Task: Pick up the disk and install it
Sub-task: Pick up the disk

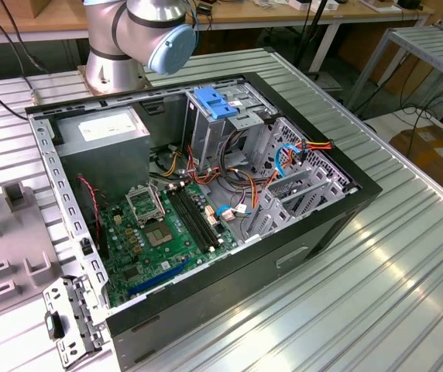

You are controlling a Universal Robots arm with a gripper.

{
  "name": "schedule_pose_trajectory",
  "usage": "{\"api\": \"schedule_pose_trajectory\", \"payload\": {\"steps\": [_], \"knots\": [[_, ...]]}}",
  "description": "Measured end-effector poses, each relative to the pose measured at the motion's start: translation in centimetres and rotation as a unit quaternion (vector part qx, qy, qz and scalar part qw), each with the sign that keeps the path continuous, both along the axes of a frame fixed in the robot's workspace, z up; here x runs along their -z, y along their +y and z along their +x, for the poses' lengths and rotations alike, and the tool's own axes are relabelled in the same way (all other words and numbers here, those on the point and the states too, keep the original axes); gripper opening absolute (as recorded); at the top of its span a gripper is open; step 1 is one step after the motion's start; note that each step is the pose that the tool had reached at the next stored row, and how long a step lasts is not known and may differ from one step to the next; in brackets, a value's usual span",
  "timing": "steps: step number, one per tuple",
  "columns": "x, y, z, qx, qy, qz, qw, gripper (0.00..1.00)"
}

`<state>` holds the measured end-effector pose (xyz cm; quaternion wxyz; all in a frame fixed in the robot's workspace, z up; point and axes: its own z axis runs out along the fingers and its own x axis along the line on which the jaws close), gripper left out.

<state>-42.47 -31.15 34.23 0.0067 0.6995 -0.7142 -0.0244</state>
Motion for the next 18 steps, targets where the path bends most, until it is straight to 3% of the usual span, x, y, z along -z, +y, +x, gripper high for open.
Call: {"api": "schedule_pose_trajectory", "payload": {"steps": [7,8,13,18], "knots": [[0.09,0.18,-0.03,0.000,0.0001,-0.0001,1.00000,0.56],[0.10,0.19,-0.06,0.000,0.0001,-0.0015,1.00000,0.56],[0.34,-0.12,-0.09,-0.008,0.0001,-0.0046,0.99996,0.56],[0.97,-0.44,-0.09,-0.017,0.0003,-0.0079,0.99983,0.56]]}}
